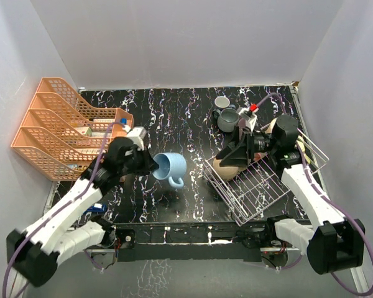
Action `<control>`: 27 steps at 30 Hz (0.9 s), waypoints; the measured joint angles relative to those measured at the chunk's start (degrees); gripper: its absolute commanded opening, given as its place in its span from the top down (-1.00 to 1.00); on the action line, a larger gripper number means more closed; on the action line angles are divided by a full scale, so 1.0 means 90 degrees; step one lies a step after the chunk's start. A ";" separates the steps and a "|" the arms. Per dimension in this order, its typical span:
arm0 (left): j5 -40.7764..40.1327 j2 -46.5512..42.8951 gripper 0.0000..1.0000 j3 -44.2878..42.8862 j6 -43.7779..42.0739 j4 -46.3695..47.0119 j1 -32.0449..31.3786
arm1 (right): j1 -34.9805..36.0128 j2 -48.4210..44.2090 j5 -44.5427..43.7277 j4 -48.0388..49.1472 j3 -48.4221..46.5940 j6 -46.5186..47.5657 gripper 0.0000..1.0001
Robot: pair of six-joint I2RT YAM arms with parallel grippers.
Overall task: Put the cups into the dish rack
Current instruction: Pick up the cup at the center of the board, then turn the cup upside down in the dish rack.
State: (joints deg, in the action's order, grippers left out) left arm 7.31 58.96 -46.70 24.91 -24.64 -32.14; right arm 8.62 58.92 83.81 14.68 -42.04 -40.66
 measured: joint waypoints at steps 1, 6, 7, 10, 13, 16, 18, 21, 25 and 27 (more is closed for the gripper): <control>0.0070 -0.0418 1.00 0.0204 0.0245 0.0330 0.0017 | 0.0068 0.0114 0.0007 -0.0097 -0.0141 0.0027 -0.35; 0.0197 -0.2006 1.00 0.1547 0.1732 0.2669 0.0034 | 0.0481 0.0568 -0.0160 -0.0503 -0.0959 0.0010 -0.34; 0.0189 -0.2127 1.00 0.1804 0.2008 0.3189 0.0034 | 0.0556 0.0580 -0.0211 -0.0498 -0.1042 -0.0046 -0.34; 0.0073 -0.2050 1.00 0.2358 0.2737 0.4634 0.0034 | 0.0707 0.0578 -0.0367 -0.0342 -0.1112 -0.0478 -0.33; -0.0073 -0.1484 1.00 0.2499 0.3232 0.5833 0.0027 | 0.0721 0.0578 -0.0520 -0.0238 -0.1069 -0.0925 -0.33; -0.0272 -0.0867 1.00 0.2497 0.3446 0.6997 -0.0049 | 0.0721 0.0542 -0.0690 -0.0051 -0.0852 -0.1360 -0.34; -0.0481 -0.0510 1.00 0.2436 0.3393 0.7621 -0.0172 | 0.0721 0.0505 -0.0767 0.0036 -0.0668 -0.1659 -0.34; -0.0709 -0.0078 1.00 0.2305 0.3109 0.8376 -0.0488 | 0.0721 0.0481 -0.0872 0.0080 -0.0520 -0.2055 -0.35; -0.0845 0.0437 1.00 0.2195 0.2722 0.9352 -0.0889 | 0.0721 0.0476 -0.1061 0.0175 -0.0503 -0.2526 -0.36; -0.0848 0.0692 1.00 0.2125 0.2572 0.9724 -0.1035 | 0.0721 0.0476 -0.1163 0.0238 -0.0503 -0.2703 -0.36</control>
State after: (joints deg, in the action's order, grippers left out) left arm -0.32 65.19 -27.57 48.05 62.87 -41.45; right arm 15.11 63.20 73.34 16.82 -46.57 -64.99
